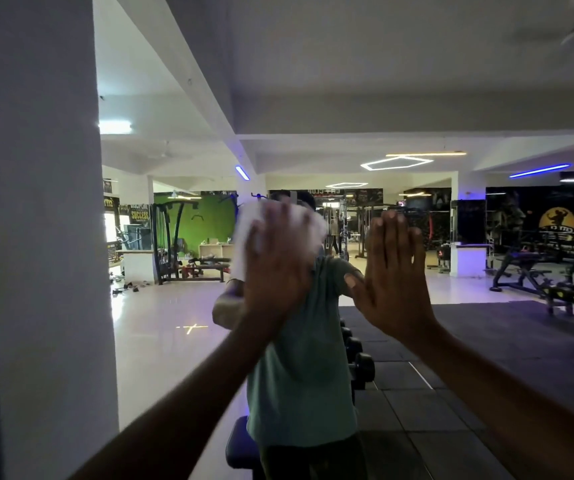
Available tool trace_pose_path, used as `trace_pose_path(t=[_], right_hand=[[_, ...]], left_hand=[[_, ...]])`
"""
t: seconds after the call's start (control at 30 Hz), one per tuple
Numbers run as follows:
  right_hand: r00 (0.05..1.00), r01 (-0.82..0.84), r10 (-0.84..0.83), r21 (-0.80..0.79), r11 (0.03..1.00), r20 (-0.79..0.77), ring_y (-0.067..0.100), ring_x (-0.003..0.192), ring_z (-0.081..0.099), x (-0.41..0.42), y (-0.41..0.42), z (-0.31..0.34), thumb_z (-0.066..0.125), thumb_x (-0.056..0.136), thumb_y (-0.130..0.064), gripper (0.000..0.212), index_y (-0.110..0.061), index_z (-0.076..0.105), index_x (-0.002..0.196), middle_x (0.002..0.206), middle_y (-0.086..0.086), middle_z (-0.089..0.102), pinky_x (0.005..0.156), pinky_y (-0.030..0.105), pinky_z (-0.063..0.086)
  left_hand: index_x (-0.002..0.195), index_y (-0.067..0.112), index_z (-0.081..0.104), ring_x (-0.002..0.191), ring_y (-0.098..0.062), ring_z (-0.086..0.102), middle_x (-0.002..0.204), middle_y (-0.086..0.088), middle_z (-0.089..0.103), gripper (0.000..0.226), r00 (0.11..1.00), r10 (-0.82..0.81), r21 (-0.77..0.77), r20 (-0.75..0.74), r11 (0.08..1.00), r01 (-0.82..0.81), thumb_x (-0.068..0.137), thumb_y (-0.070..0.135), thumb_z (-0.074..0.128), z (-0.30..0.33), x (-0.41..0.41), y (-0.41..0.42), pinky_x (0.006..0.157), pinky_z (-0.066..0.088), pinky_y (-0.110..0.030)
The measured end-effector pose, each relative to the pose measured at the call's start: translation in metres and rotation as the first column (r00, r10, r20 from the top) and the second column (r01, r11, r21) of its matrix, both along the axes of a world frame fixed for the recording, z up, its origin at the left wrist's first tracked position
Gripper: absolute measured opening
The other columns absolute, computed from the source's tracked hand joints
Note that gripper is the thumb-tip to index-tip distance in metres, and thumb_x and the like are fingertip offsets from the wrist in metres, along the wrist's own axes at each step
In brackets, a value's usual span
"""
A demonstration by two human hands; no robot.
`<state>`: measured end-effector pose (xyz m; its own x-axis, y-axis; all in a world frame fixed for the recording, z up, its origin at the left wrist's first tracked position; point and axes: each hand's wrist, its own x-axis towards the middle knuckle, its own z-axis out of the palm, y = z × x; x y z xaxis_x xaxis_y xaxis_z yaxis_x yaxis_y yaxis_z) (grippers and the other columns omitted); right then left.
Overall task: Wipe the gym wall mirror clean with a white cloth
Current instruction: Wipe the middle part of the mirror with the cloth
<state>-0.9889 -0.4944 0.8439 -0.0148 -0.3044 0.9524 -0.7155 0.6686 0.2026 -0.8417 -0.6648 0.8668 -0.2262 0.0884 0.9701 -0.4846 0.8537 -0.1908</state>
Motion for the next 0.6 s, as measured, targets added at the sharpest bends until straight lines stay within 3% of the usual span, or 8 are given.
trace_pose_path(t=[0.07,0.13,0.23,0.3,0.37,0.5,0.53,0.6], right_hand=[[1.0,-0.017,0.017,0.015,1.0,-0.015,0.045,0.162,0.0,0.001,-0.001,-0.003,0.026,0.107,-0.06,0.09,0.008,0.01,0.164,0.172,0.03,0.001,0.127,0.066,0.014],[0.999,-0.022,0.023,0.007,1.0,-0.027,0.045,0.162,0.001,-0.003,0.004,-0.003,0.027,0.107,-0.06,0.09,0.007,0.011,0.164,0.173,0.03,0.002,0.128,0.065,0.013],[1.0,0.009,-0.009,-0.052,0.999,0.005,0.045,0.162,0.0,-0.023,0.024,0.003,0.036,0.104,-0.061,0.094,0.007,0.011,0.164,0.173,0.03,0.002,0.129,0.063,0.008],[1.0,0.029,-0.03,-0.052,0.998,-0.001,0.045,0.162,0.0,-0.032,0.033,0.008,0.04,0.102,-0.061,0.097,0.007,0.012,0.164,0.172,0.03,0.002,0.129,0.063,0.007],[1.0,0.017,-0.017,-0.046,0.999,-0.009,0.046,0.161,0.001,-0.034,0.033,0.007,0.038,0.103,-0.061,0.095,0.007,0.012,0.164,0.172,0.03,0.002,0.129,0.064,0.008],[0.999,-0.037,0.039,-0.08,0.996,0.013,0.046,0.161,0.002,-0.032,0.029,0.005,0.025,0.105,-0.062,0.091,0.006,0.013,0.164,0.173,0.029,0.003,0.128,0.065,0.008],[0.999,-0.048,0.048,-0.068,0.997,0.003,0.046,0.161,0.002,-0.033,0.031,0.005,0.026,0.105,-0.061,0.09,0.006,0.013,0.164,0.173,0.029,0.003,0.128,0.065,0.009],[0.997,-0.068,0.067,-0.028,0.997,-0.031,0.045,0.162,0.003,-0.038,0.039,0.007,0.028,0.106,-0.058,0.087,0.005,0.014,0.164,0.173,0.028,0.004,0.128,0.065,0.013]], left_hand=[[0.168,0.025,0.024,0.162,-0.036,0.008,0.175,-0.014,0.011,0.062,0.988,-0.031,-0.134,0.152,0.99,0.052,0.11,0.044,0.036,-0.009,-0.006,0.004,0.129,0.014,-0.053],[0.168,0.027,0.022,0.163,-0.032,0.01,0.176,-0.011,0.013,0.061,0.988,-0.01,-0.182,0.157,0.982,0.039,0.111,0.048,0.029,0.008,0.012,-0.019,0.128,0.019,-0.053],[0.169,0.027,0.016,0.163,-0.029,0.008,0.176,-0.01,0.009,0.061,0.993,0.054,0.068,-0.101,0.997,-0.048,0.112,0.049,0.022,0.04,0.045,-0.053,0.127,0.019,-0.051],[0.169,0.027,0.013,0.163,-0.029,0.005,0.176,-0.011,0.007,0.062,0.94,0.115,0.275,-0.321,0.961,-0.024,0.112,0.049,0.021,0.043,0.04,-0.042,0.127,0.016,-0.05],[0.17,0.024,0.009,0.163,-0.034,0.004,0.176,-0.015,0.005,0.065,0.926,0.147,0.348,-0.349,0.937,-0.018,0.111,0.049,0.018,0.031,0.008,-0.001,0.127,0.014,-0.053],[0.168,0.026,0.024,0.162,-0.036,0.008,0.175,-0.014,0.01,0.065,0.993,-0.011,-0.123,0.118,0.992,0.026,0.109,0.051,0.036,0.009,-0.033,0.033,0.127,0.018,-0.055],[0.167,0.028,0.024,0.163,-0.034,0.01,0.175,-0.012,0.012,0.065,0.987,-0.002,-0.211,0.161,0.977,0.036,0.109,0.053,0.037,0.017,-0.026,0.021,0.127,0.019,-0.054],[0.168,0.03,0.019,0.162,-0.032,0.013,0.176,-0.01,0.013,0.065,0.993,0.036,-0.205,0.109,0.979,-0.013,0.109,0.057,0.032,0.037,-0.006,-0.003,0.126,0.02,-0.052]])
